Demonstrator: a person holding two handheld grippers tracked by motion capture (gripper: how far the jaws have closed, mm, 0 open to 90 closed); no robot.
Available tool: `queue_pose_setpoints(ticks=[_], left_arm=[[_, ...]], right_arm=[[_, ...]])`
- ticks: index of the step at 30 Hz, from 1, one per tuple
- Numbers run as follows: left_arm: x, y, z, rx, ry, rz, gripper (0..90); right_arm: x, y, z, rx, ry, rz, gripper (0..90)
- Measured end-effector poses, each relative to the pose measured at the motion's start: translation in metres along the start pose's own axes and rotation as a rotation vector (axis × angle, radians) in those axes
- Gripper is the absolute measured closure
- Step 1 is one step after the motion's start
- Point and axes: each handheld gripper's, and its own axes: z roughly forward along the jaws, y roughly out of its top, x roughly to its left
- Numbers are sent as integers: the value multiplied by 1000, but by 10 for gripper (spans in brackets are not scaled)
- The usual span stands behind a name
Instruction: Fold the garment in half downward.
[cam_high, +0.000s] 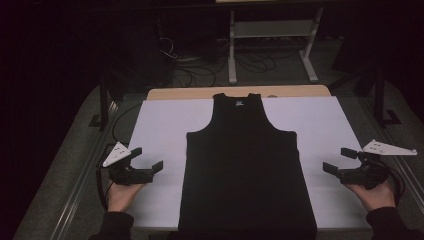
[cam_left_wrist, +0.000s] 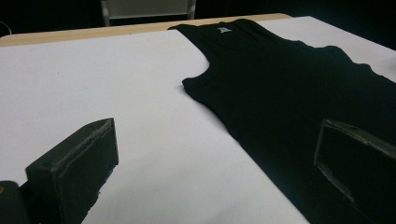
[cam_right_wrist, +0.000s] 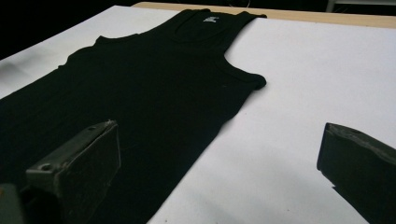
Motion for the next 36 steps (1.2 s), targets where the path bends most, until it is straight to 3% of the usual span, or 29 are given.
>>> queue_pose_setpoints(ticks=[13, 23, 24, 32, 36], left_arm=[[-2, 6, -4, -22, 7, 14, 0], [-10, 16, 2, 10, -8, 69, 0], [-11, 17, 2, 14, -4, 76, 0], [-15, 27, 7, 63, 3, 128, 0], [-14, 32, 9, 72, -9, 133, 0]], right_arm=[[-1, 3, -1, -2, -4, -15, 0], [2, 14, -1, -18, 5, -32, 0], [3, 17, 0, -10, -18, -45, 0], [7, 27, 3, 8, 0, -57, 0], [8, 35, 4, 22, 9, -77, 0]])
